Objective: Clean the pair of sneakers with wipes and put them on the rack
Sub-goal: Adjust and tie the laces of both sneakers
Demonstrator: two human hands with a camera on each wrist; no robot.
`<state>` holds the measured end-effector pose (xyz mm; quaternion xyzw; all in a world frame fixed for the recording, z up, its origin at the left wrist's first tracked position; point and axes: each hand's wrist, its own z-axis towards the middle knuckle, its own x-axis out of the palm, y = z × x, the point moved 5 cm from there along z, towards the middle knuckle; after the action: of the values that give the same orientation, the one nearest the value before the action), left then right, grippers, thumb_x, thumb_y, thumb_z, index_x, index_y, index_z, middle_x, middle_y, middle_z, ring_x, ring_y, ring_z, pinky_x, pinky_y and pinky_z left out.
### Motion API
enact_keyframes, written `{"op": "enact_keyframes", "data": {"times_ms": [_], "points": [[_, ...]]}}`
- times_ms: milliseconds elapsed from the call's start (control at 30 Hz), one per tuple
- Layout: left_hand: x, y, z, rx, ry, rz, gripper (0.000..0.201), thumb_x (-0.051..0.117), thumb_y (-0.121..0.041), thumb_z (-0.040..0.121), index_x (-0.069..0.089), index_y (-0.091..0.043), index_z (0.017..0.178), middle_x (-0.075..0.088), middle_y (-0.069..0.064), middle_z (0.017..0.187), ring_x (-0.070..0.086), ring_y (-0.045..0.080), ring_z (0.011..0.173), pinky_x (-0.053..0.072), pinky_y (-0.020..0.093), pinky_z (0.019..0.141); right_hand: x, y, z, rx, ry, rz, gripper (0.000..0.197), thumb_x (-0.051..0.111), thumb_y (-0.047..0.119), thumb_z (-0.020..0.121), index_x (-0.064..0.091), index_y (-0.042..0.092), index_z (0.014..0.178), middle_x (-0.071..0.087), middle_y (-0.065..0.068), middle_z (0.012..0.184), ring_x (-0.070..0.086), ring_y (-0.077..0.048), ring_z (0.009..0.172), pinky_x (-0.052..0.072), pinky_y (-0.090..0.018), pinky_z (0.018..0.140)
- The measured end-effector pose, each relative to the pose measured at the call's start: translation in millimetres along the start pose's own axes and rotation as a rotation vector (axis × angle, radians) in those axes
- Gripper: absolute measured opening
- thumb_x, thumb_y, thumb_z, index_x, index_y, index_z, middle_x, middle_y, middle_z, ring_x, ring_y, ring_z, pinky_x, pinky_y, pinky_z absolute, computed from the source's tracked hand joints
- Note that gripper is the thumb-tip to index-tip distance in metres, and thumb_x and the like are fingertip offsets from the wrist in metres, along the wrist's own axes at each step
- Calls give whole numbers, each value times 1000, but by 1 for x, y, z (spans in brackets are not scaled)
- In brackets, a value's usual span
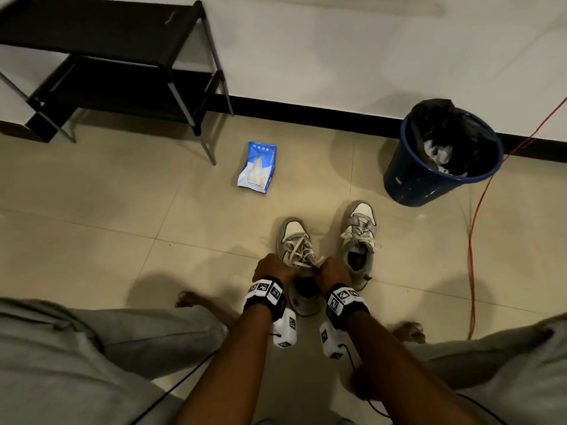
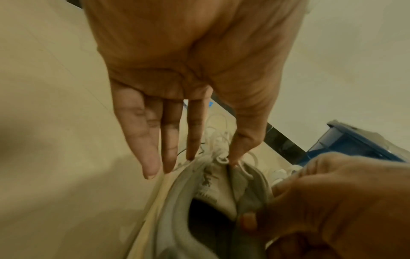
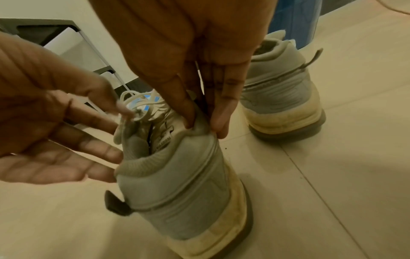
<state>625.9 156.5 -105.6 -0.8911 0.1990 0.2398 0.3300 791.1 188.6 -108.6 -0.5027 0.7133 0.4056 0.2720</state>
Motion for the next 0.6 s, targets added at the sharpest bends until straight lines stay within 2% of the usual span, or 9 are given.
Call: {"op": "enact_keyframes", "data": {"times_ms": [67, 167, 233, 300, 367, 467, 533, 600], "points": [[-10, -8, 3, 32, -68, -90, 55, 87, -58, 54, 73, -11, 77, 75, 9, 85, 71, 28, 84, 43, 25, 56, -1, 1, 1, -2, 20, -17, 23, 55, 19, 90, 60, 3, 106, 63, -18, 113, 60, -36, 107, 49, -38, 85], [-16, -9, 12, 28, -153, -202, 41, 90, -50, 56, 75, -14, 69, 74, 7, 75, 68, 24, 71, 46, 25, 59, -8, 1, 8, -17, 44, -44, 29, 60, 27, 88, 59, 4, 104, 63, -18, 111, 61, -36, 103, 52, -40, 83], [-17, 5, 19, -28, -178, -282, 40, 86, -45, 61, 71, -9, 59, 68, 7, 59, 64, 24, 60, 50, 28, 60, -22, 3, 18, -27, 7, -24, 28, 65, 27, 81, 64, 3, 97, 66, -19, 103, 63, -36, 97, 54, -39, 79], [-18, 31, 27, -115, -228, -381, 43, 78, -50, 54, 71, -7, 56, 68, 6, 55, 69, 25, 61, 59, 38, 67, -38, 9, 27, -28, -61, 56, 23, 69, 21, 71, 71, 3, 86, 70, -17, 89, 66, -34, 88, 55, -35, 73], [-24, 50, 32, -188, -283, -413, 48, 75, -53, 49, 73, -7, 64, 72, 8, 66, 71, 28, 71, 60, 41, 74, -48, 14, 37, -27, -120, 151, 15, 69, 14, 70, 75, 6, 80, 71, -17, 82, 67, -33, 82, 53, -32, 70], [-38, 51, 24, -249, -368, -268, 51, 81, -43, 69, 68, -7, 103, 70, 12, 106, 66, 34, 102, 52, 34, 82, -44, 14, 53, -22, -95, 266, 18, 70, 11, 75, 77, 9, 92, 73, -14, 89, 68, -31, 87, 55, -35, 80], [-39, 39, 24, -187, -406, -93, 50, 77, -31, 77, 61, -10, 119, 62, 11, 121, 59, 33, 114, 50, 39, 91, -33, 11, 62, -49, -16, 313, 22, 73, 10, 75, 75, 8, 97, 74, -14, 91, 70, -29, 85, 57, -39, 82], [-31, 24, 31, -63, -379, -33, 48, 76, -27, 78, 62, -18, 123, 63, 7, 122, 59, 28, 116, 49, 38, 94, -22, 8, 67, -83, 47, 345, 21, 74, 7, 75, 75, 7, 97, 74, -14, 89, 70, -27, 81, 58, -42, 81]]}}
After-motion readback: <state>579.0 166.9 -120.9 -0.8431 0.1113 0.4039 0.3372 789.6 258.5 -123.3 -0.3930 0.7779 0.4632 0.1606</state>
